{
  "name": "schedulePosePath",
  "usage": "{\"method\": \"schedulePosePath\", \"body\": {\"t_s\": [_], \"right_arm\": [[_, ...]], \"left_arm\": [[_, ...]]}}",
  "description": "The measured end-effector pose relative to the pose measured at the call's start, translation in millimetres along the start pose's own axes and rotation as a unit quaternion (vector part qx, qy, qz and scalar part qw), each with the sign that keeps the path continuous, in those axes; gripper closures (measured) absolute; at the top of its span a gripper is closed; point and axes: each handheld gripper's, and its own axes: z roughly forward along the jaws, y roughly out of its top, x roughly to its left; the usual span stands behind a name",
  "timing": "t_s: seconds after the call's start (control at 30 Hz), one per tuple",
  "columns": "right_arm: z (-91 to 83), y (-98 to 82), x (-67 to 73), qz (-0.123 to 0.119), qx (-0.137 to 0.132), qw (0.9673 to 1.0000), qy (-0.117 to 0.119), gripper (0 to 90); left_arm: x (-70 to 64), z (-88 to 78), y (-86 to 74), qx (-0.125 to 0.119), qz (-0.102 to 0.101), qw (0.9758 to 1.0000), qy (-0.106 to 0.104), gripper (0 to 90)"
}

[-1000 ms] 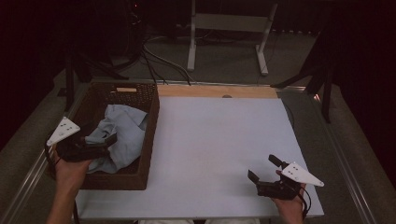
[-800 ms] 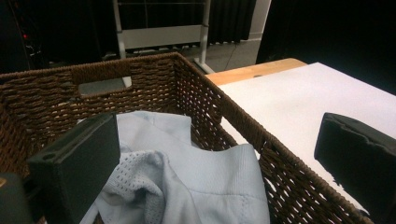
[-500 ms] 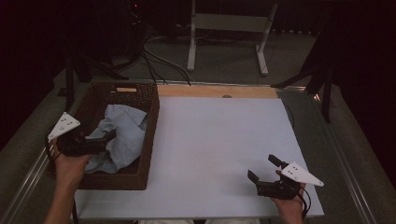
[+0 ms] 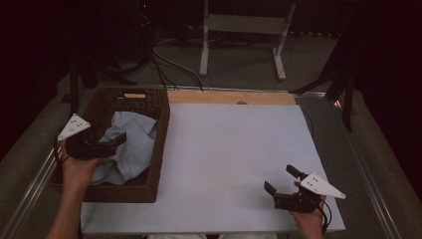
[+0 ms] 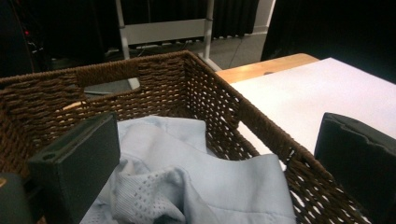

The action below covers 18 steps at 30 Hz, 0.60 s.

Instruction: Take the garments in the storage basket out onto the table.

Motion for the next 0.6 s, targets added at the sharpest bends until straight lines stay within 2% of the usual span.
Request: {"method": "schedulePosePath", "body": {"t_s": [0.1,0.2,0.6], "right_arm": [[0.0,0.0,-0.1,0.0,0.0,1.0,0.0,1.1],[0.0,0.0,0.0,0.0,0.0,1.0,0.001,1.1],[0.1,0.1,-0.3,0.002,-0.001,1.0,0.001,1.1]], "left_arm": [[2.1,4.0,1.3,0.003,0.003,1.0,0.006,1.9],[4.5,7.7,2.2,0.01,-0.007,0.9999,0.007,1.9],[13.3,17.2,5.5,0.019,-0.004,0.9997,0.016,1.9]]}}
